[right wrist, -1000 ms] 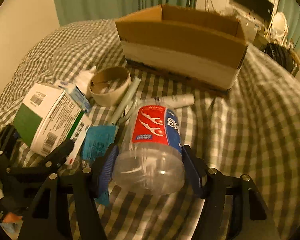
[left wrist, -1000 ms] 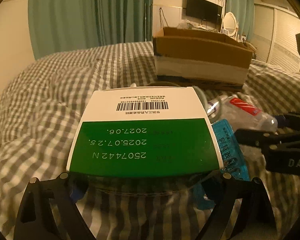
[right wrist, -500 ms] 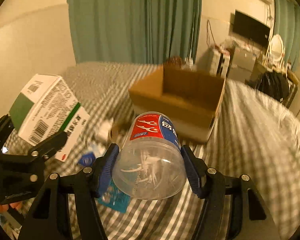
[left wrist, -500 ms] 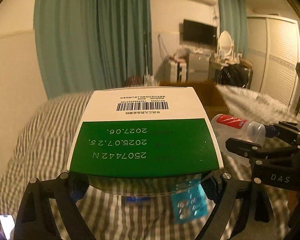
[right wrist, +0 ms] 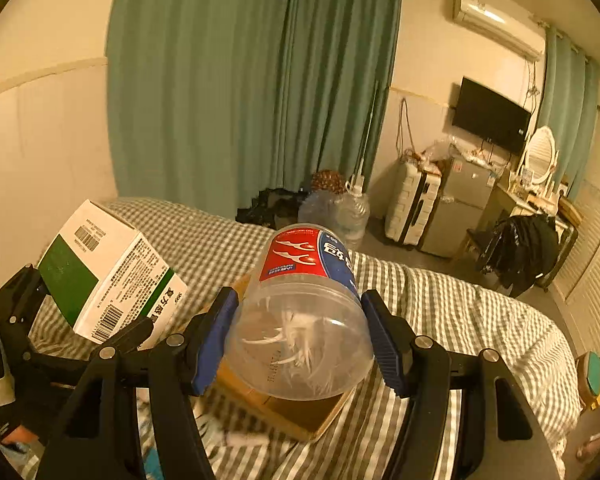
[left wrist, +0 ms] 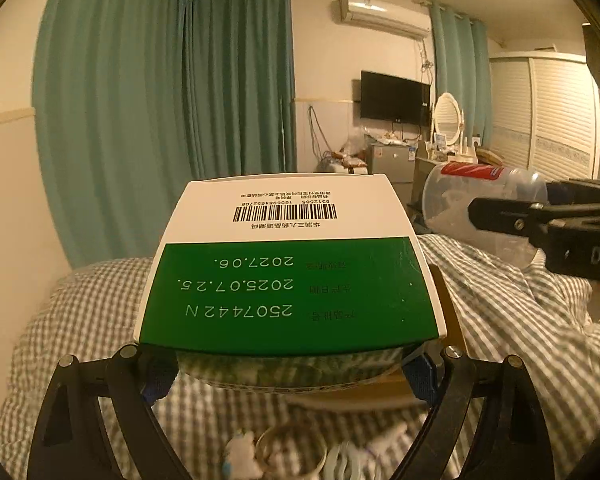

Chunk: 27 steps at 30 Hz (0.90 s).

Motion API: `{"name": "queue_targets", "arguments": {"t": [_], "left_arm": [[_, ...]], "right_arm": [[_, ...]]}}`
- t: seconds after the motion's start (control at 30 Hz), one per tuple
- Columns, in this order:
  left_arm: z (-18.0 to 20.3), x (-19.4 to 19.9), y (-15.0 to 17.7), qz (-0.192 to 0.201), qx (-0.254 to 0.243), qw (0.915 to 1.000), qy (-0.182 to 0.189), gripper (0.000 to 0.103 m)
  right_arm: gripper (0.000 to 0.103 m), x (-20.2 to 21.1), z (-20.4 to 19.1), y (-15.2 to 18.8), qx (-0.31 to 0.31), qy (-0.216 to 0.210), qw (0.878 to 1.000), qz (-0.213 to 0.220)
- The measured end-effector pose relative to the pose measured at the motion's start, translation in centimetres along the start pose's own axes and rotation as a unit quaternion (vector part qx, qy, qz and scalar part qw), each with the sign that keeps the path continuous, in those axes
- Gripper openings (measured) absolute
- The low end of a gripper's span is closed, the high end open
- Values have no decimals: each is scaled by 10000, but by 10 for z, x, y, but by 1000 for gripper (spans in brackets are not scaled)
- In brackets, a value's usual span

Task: Organize objects
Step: 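Carry both items over the cardboard box and open both tools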

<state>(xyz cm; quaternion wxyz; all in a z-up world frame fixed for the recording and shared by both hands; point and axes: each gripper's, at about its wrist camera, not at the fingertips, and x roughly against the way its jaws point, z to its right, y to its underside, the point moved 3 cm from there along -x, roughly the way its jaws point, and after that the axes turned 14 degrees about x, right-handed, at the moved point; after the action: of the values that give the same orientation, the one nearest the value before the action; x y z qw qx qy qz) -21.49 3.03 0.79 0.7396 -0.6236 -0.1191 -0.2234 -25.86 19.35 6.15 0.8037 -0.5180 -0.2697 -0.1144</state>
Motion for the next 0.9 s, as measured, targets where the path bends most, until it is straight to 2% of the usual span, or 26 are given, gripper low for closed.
{"name": "queue_targets", "arguments": {"t": [0.2, 0.33, 0.43, 0.53, 0.6, 0.63, 0.83, 0.9], "left_arm": [[18, -84, 13, -482, -141, 9986, -153, 93], [30, -128, 31, -748, -101, 9971, -115, 93], [39, -141, 42, -819, -149, 9965, -110, 94], [44, -152, 43, -924, -88, 9954, -249, 96], [49, -156, 44, -990, -87, 9944, -365, 101], [47, -150, 45, -976, -108, 9944, -387, 103], [50, -95, 27, -629, -331, 9966, -418, 103], [50, -73, 17, -546, -277, 9977, -307, 103]], "right_arm": [[63, -90, 17, 26, -102, -134, 9979, -626], [63, -124, 25, 54, -221, -379, 9946, -942], [64, -135, 32, 62, -350, -599, 9929, -968], [64, -130, 36, 63, -468, -788, 9914, -933], [77, -118, 38, 57, -479, -710, 9934, -765], [78, -109, 38, 53, -489, -663, 9943, -674], [82, -42, 43, 30, -607, -337, 9975, -154], [87, -10, 36, 27, -635, -249, 9977, 52]]}}
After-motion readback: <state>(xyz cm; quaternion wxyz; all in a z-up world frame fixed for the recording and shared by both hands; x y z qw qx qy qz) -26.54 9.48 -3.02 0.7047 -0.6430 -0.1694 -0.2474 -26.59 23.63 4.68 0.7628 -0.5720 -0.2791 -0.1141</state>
